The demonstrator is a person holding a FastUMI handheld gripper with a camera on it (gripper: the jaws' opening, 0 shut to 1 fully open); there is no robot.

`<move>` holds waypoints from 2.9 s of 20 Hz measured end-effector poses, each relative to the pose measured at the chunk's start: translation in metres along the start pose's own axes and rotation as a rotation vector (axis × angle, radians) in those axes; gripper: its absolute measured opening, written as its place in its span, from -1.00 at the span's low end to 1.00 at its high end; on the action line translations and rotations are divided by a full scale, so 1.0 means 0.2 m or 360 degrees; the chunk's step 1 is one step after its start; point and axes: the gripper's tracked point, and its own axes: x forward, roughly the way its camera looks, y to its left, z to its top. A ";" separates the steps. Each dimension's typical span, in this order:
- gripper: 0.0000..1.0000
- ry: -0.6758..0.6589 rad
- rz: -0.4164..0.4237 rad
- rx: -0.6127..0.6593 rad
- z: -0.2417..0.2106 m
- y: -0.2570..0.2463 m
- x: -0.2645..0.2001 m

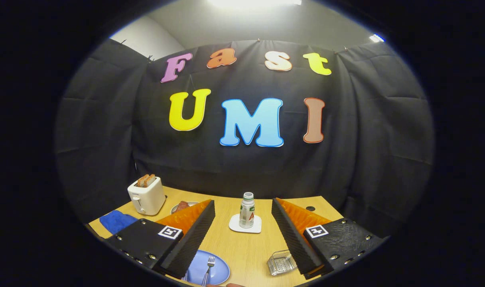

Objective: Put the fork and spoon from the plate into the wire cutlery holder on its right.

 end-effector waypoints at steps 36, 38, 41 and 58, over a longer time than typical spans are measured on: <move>-0.54 0.1878 0.0417 -0.0167 -1.59 0.44 -0.15; -0.89 0.1881 0.0410 -0.0201 -1.60 0.41 -0.12; -0.89 0.1932 0.0468 -0.0250 -1.53 0.37 -0.14; -0.89 0.2175 0.0347 -0.0536 -0.85 -0.69 -0.36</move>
